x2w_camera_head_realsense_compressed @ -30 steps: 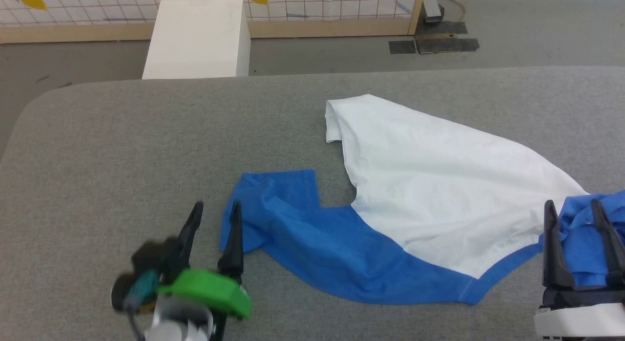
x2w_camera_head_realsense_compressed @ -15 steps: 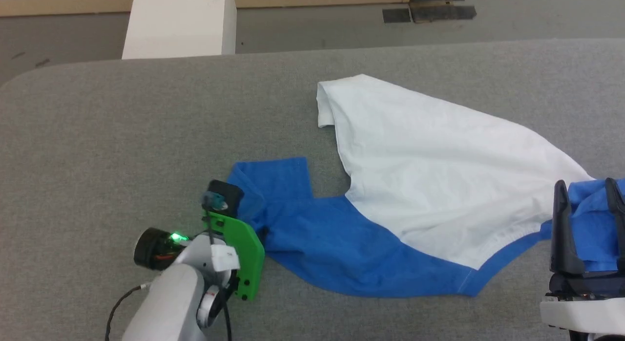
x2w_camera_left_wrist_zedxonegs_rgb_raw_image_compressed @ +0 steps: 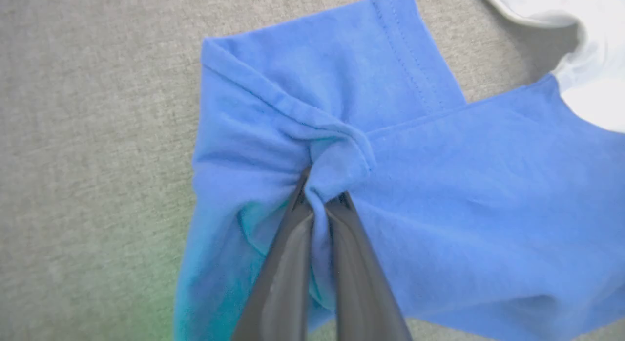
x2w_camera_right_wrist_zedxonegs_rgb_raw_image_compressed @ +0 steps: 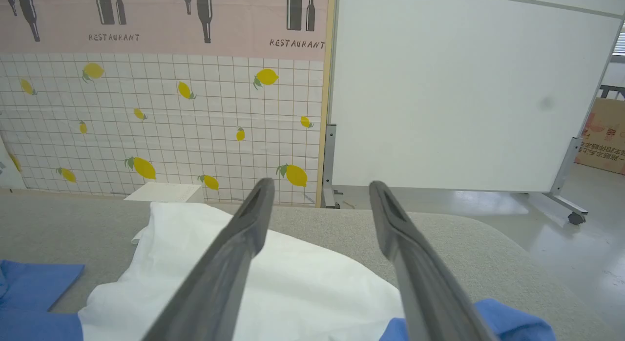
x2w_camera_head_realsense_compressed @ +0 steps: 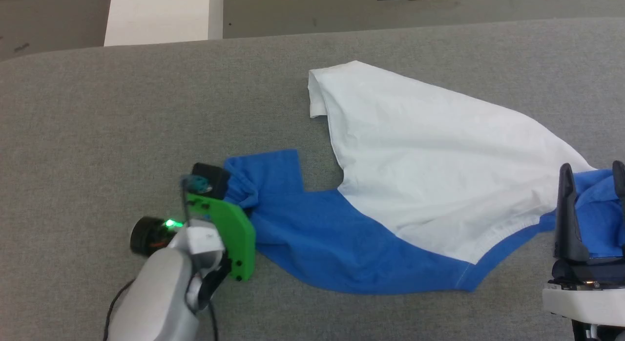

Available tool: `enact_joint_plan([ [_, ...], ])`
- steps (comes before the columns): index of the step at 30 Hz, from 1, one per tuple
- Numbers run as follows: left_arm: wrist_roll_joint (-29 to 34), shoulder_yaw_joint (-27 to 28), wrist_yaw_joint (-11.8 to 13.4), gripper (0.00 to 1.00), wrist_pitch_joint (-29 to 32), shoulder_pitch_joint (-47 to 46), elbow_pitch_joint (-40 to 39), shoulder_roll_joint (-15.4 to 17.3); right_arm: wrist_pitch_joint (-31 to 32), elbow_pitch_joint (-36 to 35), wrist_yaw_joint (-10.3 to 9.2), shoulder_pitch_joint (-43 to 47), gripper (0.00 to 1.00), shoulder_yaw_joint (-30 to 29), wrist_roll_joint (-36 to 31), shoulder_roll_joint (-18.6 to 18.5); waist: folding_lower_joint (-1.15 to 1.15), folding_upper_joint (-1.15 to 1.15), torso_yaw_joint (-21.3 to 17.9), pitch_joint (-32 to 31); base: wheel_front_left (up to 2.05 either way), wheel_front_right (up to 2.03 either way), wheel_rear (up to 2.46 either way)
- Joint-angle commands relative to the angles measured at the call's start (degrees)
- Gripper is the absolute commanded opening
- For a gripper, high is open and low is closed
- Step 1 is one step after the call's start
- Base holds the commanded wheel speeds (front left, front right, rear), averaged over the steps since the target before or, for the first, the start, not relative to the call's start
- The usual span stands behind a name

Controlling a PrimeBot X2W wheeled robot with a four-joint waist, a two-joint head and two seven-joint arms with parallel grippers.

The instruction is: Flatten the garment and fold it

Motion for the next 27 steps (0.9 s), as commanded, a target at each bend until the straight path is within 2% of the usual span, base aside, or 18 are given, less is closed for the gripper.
enact_joint_plan([
  [1,-1.53,1.27,0.28,0.0,0.68,4.1,0.37,1.14,-0.65,-0.05,-0.09,-0.68,1.0,-0.14,-0.01,0.04,0.0,0.0,0.07,-0.13,0.0,0.0,0.0],
  [10,-7.11,17.09,6.63,0.0,1.39,15.71,-12.86,11.74,-0.08,0.91,-0.09,-0.55,1.0,-0.73,-0.14,0.04,0.0,0.0,1.92,0.78,0.0,0.0,0.0],
  [12,-7.63,19.33,6.87,0.0,1.07,17.76,-14.26,13.44,0.94,1.6,-0.09,-0.56,1.0,-0.73,-0.05,0.04,0.0,0.0,2.6,0.97,0.0,0.0,0.0],
  [17,-9.31,20.82,7.13,0.0,0.43,20.44,-15.33,13.08,3.43,2.59,-0.09,-0.76,1.0,0.02,-0.98,0.04,0.0,0.0,4.31,1.5,0.0,0.0,0.0],
  [18,-9.55,20.68,7.17,0.38,-0.12,20.37,-15.45,12.44,3.64,2.55,-0.09,-0.87,1.0,0.07,-1.05,0.04,0.0,0.0,4.56,1.55,0.0,0.0,0.0],
  [19,-9.95,20.33,7.09,1.0,-0.82,20.23,-15.62,11.47,3.96,2.51,-0.09,-0.94,1.0,0.25,-1.08,0.04,0.0,0.0,4.8,1.57,0.0,0.0,0.0],
  [22,-12.63,19.46,6.04,1.0,-2.11,19.19,-16.13,8.34,4.55,2.33,-0.09,-1.02,1.0,0.54,-1.24,0.04,0.0,0.0,5.4,1.54,0.0,0.0,0.0],
  [27,-17.93,17.33,1.76,1.0,-0.96,15.53,-22.45,5.99,4.93,2.22,-0.09,-0.96,1.0,0.39,-1.17,0.04,0.0,0.0,6.14,1.22,0.0,0.0,0.0],
])
